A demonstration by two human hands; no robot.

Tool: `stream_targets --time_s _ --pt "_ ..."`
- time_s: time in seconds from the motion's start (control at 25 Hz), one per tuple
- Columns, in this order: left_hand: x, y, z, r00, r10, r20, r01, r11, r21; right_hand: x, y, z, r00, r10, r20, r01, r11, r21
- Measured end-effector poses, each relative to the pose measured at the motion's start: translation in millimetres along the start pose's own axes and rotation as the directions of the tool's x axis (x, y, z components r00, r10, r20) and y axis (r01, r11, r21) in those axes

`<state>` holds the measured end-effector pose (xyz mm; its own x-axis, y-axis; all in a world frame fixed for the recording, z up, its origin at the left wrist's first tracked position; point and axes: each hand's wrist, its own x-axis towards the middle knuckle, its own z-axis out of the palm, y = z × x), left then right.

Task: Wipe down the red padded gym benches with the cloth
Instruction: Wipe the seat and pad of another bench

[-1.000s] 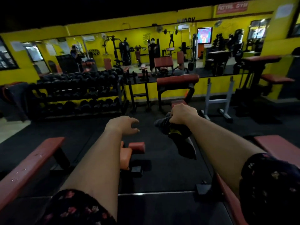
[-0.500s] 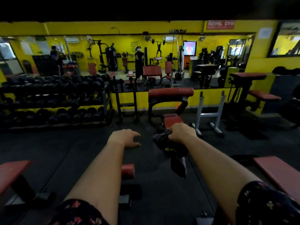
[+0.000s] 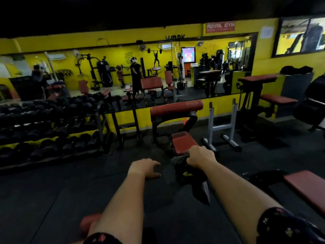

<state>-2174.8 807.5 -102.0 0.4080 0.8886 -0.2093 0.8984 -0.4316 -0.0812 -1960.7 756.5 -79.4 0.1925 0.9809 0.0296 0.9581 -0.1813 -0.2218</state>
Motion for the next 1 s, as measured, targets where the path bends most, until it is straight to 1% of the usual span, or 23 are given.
stream_targets --time_s 0.2,0.32,0.4,0.48,0.6,0.76,0.88,1.0 --pt "116.3 -4.4 -12.2 0.999 -0.035 -0.009 0.035 0.999 -0.039 110.6 25.1 11.3 0.999 -0.020 0.038 0.021 1.000 -0.019" --pt "180.7 1.1 -28.6 0.998 -0.055 -0.026 0.053 0.997 -0.056 180.2 35.2 6.4 0.997 -0.060 0.056 0.061 0.998 -0.031" --pt "221.0 1.7 -42.2 0.996 -0.069 -0.061 0.062 0.993 -0.105 223.4 38.3 -1.5 0.995 -0.098 0.034 0.099 0.994 -0.043" --pt "251.1 -4.1 -52.1 0.994 -0.084 -0.073 0.076 0.991 -0.108 258.6 38.4 -4.2 0.992 -0.130 0.002 0.130 0.991 -0.044" --pt "288.8 -16.3 -61.3 0.990 -0.112 -0.091 0.106 0.992 -0.066 296.3 38.4 -2.0 0.988 -0.152 0.011 0.153 0.988 -0.032" --pt "352.5 -33.1 -71.6 0.991 -0.108 -0.077 0.102 0.991 -0.081 360.3 38.4 2.7 0.982 -0.188 0.023 0.189 0.979 -0.079" --pt "400.5 -53.0 -70.0 0.994 -0.099 -0.051 0.094 0.990 -0.104 407.8 34.6 7.4 0.983 -0.179 0.049 0.184 0.976 -0.115" --pt "457.2 -86.1 -74.8 0.993 -0.109 -0.046 0.102 0.986 -0.133 473.5 25.6 15.5 0.987 -0.154 0.055 0.159 0.981 -0.115"
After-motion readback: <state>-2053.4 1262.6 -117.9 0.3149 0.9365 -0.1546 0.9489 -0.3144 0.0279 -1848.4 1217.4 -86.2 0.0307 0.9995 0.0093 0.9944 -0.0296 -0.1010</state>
